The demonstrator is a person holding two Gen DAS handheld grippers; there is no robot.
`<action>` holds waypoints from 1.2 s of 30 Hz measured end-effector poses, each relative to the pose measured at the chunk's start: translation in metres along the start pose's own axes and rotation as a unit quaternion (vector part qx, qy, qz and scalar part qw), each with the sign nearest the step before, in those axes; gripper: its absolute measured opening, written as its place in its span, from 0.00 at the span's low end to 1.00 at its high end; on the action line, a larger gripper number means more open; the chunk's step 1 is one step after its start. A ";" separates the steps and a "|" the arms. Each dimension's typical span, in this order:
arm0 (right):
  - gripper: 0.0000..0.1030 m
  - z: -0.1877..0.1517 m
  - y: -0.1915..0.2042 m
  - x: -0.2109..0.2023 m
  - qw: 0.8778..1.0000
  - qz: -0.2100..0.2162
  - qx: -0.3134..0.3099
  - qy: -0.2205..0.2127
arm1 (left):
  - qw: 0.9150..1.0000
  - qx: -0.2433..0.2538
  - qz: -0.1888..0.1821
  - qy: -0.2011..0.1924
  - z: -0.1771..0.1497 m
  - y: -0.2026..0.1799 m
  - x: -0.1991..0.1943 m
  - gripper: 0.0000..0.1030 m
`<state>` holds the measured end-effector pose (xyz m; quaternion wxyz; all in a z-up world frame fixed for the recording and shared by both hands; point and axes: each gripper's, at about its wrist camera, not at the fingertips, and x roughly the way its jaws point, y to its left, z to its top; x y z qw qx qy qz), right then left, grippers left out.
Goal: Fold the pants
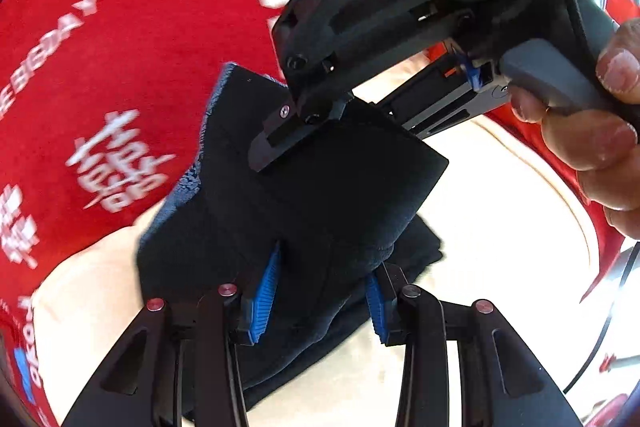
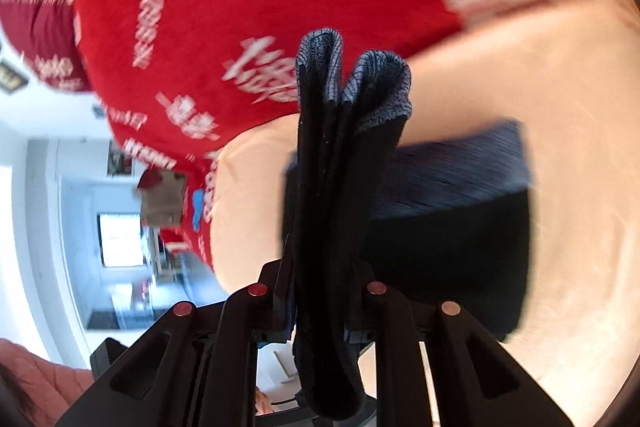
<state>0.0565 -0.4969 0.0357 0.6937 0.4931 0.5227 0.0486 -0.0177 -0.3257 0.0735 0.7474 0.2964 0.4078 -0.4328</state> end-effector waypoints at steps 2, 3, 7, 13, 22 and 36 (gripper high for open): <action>0.19 -0.004 -0.025 0.001 1.000 -0.009 0.014 -0.005 | 1.000 0.011 -0.005 0.013 -0.002 -0.009 0.013 0.39; 0.20 -0.006 -0.038 0.006 1.000 -0.023 0.015 -0.004 | 1.000 0.015 -0.008 0.024 -0.003 -0.015 0.021 0.39; 0.21 -0.008 -0.068 0.024 0.999 -0.036 0.030 0.006 | 0.998 0.026 -0.003 0.066 -0.010 -0.025 0.045 0.47; 0.27 -0.013 -0.073 0.032 0.999 -0.049 0.024 0.004 | 0.997 0.024 -0.005 0.074 -0.022 -0.012 0.028 0.71; 0.27 -0.027 -0.049 0.022 0.989 -0.139 -0.057 0.008 | 0.985 -0.141 0.024 0.101 -0.035 0.089 0.009 0.71; 0.33 -0.036 -0.048 0.003 0.974 -0.225 -0.034 -0.019 | 0.956 -0.236 0.059 0.164 -0.087 0.147 0.049 0.80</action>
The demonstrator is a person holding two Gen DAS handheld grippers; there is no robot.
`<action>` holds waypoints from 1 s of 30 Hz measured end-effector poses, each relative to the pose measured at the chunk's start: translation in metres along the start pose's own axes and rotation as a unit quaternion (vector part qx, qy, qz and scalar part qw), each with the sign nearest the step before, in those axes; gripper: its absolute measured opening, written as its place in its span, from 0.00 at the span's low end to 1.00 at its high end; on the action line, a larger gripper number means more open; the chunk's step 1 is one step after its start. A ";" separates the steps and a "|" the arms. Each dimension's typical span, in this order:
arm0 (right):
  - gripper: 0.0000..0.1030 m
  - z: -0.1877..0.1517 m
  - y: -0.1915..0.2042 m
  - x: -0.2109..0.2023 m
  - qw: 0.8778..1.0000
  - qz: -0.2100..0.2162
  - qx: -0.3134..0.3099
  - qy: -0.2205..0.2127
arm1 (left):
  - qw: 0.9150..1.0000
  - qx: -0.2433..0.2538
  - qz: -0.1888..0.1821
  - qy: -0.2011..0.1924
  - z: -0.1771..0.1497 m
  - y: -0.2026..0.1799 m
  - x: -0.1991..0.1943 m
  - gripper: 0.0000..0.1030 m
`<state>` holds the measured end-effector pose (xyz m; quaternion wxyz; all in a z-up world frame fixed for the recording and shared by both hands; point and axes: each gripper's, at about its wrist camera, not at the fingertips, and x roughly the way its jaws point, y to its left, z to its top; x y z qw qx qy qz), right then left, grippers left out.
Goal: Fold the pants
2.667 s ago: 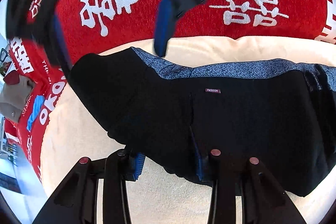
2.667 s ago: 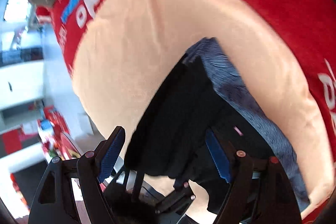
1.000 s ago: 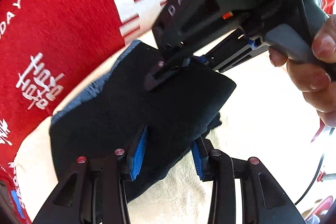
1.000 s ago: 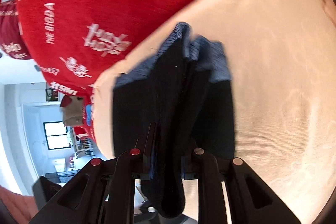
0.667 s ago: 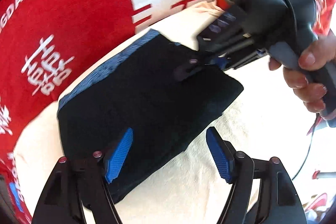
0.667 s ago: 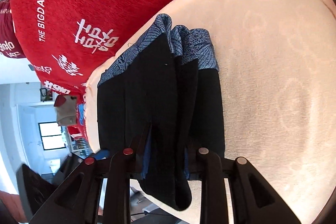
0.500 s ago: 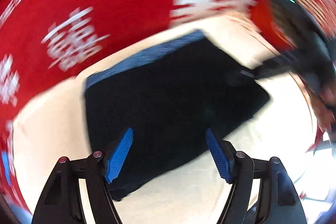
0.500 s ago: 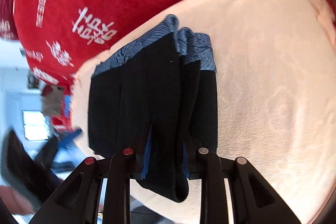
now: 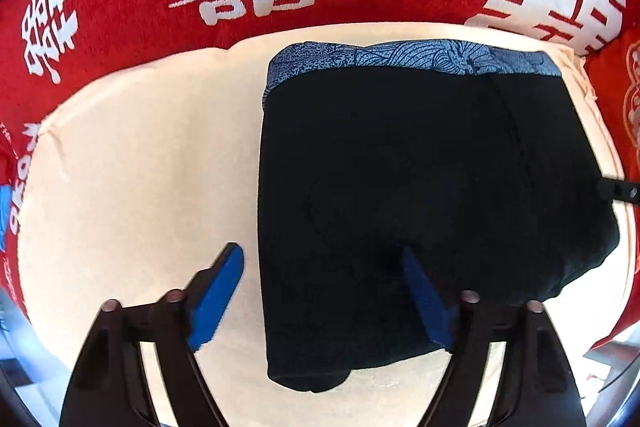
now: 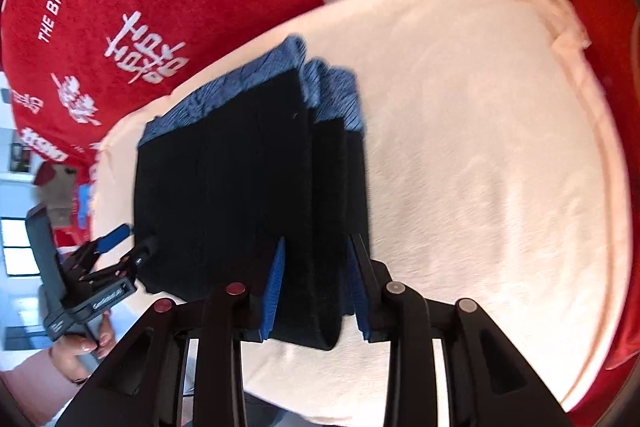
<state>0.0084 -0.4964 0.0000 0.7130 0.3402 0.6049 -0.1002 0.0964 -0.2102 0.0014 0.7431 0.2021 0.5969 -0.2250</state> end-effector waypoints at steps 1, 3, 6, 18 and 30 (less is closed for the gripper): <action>0.33 0.002 0.000 -0.002 1.000 -0.004 0.000 -0.003 | 1.000 -0.001 -0.002 0.001 0.000 0.000 -0.001 0.80; 0.33 0.008 0.001 -0.003 1.000 -0.005 0.004 -0.006 | 1.000 -0.007 -0.010 0.005 0.000 0.000 -0.002 0.80; 0.33 0.017 0.004 -0.004 1.000 -0.015 0.005 -0.014 | 1.000 -0.014 -0.019 0.008 0.003 0.005 0.000 0.80; 0.39 0.055 0.011 0.011 1.000 -0.006 0.019 -0.022 | 0.999 -0.035 -0.021 -0.016 0.022 0.020 -0.012 0.80; 0.25 0.091 0.024 0.036 0.999 -0.023 -0.016 -0.020 | 0.995 -0.088 -0.024 -0.024 0.100 0.054 0.033 0.80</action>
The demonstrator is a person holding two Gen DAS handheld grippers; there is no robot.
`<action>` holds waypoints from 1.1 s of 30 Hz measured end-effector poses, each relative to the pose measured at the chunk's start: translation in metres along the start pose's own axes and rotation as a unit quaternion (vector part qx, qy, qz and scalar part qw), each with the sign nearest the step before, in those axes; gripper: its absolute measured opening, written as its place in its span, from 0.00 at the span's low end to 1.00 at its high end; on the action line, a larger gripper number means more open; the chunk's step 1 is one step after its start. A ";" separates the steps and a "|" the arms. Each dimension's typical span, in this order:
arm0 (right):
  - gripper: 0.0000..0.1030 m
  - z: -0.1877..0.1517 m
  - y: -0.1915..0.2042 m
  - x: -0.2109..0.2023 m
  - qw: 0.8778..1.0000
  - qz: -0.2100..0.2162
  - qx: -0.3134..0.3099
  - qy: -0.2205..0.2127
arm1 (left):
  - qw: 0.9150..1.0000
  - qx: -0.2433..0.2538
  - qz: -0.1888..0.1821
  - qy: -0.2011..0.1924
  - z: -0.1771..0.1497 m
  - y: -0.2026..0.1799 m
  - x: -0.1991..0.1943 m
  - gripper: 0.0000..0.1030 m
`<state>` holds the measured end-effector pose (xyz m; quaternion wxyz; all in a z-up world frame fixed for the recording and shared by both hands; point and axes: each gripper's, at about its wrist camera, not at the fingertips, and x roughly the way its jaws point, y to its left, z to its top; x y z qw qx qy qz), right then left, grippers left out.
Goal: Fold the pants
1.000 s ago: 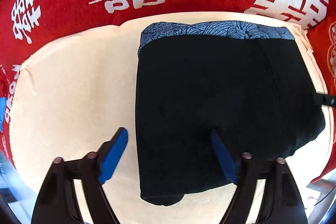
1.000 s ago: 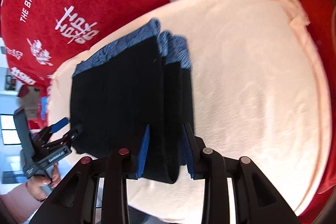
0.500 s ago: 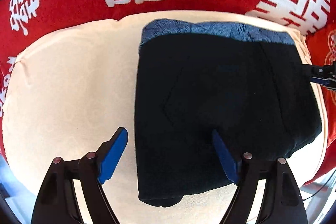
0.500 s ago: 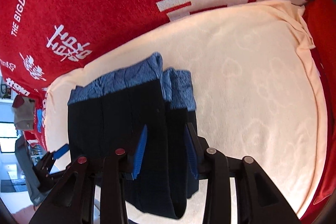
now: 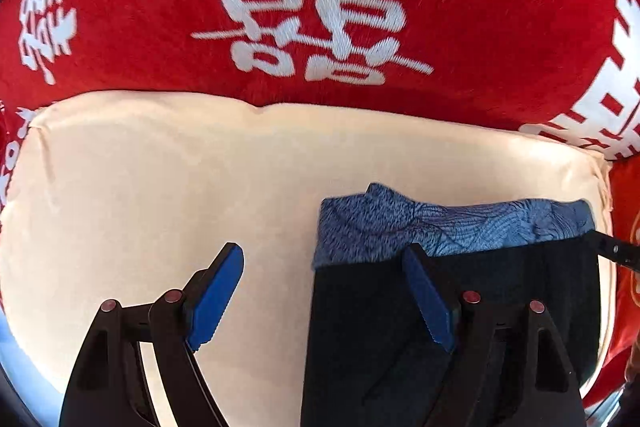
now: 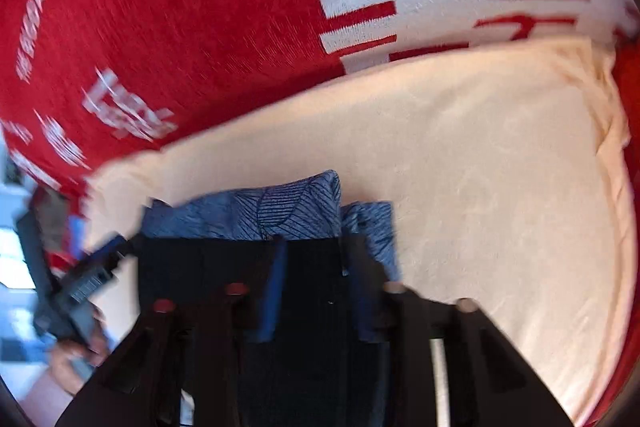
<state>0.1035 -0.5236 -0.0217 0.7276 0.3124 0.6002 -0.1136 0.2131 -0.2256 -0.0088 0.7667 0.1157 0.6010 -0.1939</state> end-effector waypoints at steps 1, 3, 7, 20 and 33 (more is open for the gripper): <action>0.25 0.001 0.003 0.004 1.000 -0.015 -0.021 0.001 | 1.000 0.008 0.002 0.000 0.000 -0.001 0.006 0.80; 0.25 0.003 0.004 0.010 0.999 -0.022 -0.030 0.005 | 1.000 0.019 0.004 -0.001 -0.001 -0.002 0.013 0.83; 0.25 0.009 0.000 0.017 0.999 -0.022 -0.027 0.007 | 1.000 0.015 -0.007 0.003 0.001 0.007 0.016 0.91; 0.40 -0.091 -0.043 -0.039 0.994 0.051 0.094 0.022 | 0.998 0.045 -0.029 0.025 -0.067 0.036 -0.034 0.91; 0.36 -0.132 -0.046 -0.024 0.982 0.099 0.153 0.042 | 0.996 0.074 -0.023 0.042 -0.101 0.026 -0.026 0.91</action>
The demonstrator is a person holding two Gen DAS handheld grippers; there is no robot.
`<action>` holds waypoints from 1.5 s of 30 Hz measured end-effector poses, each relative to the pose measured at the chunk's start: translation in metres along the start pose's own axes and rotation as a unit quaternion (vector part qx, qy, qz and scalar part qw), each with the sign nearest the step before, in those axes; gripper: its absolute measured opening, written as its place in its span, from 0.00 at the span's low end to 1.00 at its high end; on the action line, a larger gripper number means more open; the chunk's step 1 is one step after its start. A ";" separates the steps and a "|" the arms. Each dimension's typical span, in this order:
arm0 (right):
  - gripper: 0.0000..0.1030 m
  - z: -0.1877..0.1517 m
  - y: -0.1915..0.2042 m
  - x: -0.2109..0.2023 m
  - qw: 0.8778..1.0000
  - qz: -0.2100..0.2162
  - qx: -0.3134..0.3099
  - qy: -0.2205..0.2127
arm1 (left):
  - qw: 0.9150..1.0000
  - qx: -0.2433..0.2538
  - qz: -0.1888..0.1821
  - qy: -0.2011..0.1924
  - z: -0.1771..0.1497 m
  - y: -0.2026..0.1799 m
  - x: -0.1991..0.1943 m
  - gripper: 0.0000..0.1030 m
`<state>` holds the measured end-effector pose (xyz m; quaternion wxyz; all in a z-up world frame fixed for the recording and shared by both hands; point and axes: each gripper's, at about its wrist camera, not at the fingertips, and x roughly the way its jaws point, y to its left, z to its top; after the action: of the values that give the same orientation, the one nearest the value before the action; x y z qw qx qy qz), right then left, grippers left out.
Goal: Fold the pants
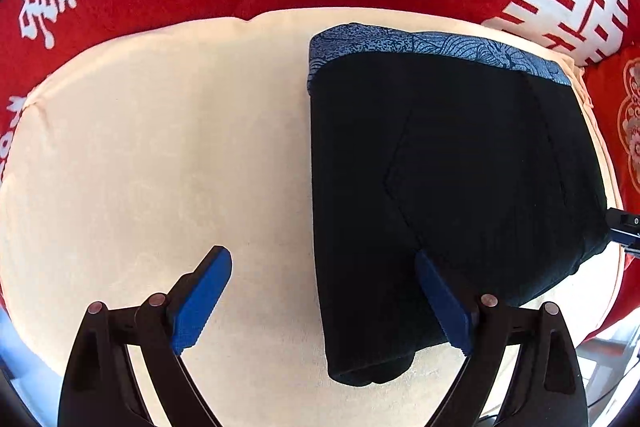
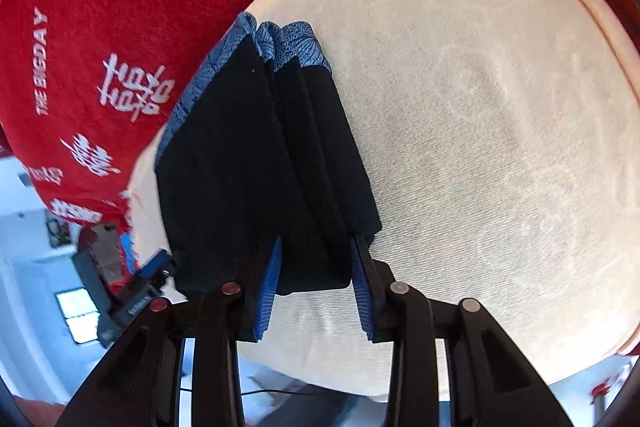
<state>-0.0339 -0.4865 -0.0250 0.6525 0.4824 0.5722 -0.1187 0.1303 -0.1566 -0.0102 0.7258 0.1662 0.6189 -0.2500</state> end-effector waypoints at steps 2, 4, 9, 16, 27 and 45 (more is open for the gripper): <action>0.36 -0.002 0.006 0.004 0.999 -0.027 -0.018 -0.001 | 1.000 0.005 0.002 -0.001 0.000 -0.001 0.000 0.91; 0.36 -0.002 0.011 0.005 0.999 -0.045 -0.026 -0.005 | 1.000 0.004 0.003 0.000 0.000 -0.002 0.001 0.91; 0.39 -0.007 0.019 0.000 0.996 -0.086 -0.032 -0.018 | 1.000 -0.004 0.003 0.004 0.001 -0.002 0.001 0.91; 0.39 -0.011 0.034 0.001 0.988 -0.145 -0.032 -0.035 | 1.000 0.009 -0.001 0.008 0.003 -0.003 0.001 0.91; 0.44 -0.021 0.038 0.002 0.979 -0.187 0.006 -0.074 | 0.999 0.031 -0.030 0.009 0.004 -0.002 0.004 0.91; 0.51 -0.023 0.042 0.001 0.977 -0.198 -0.001 -0.074 | 0.999 0.024 -0.036 0.019 0.009 0.005 0.009 0.99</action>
<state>-0.0181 -0.4473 -0.0023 0.6570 0.3484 0.6068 -0.2805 0.1416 -0.1586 -0.0177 0.7006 0.1657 0.6318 -0.2872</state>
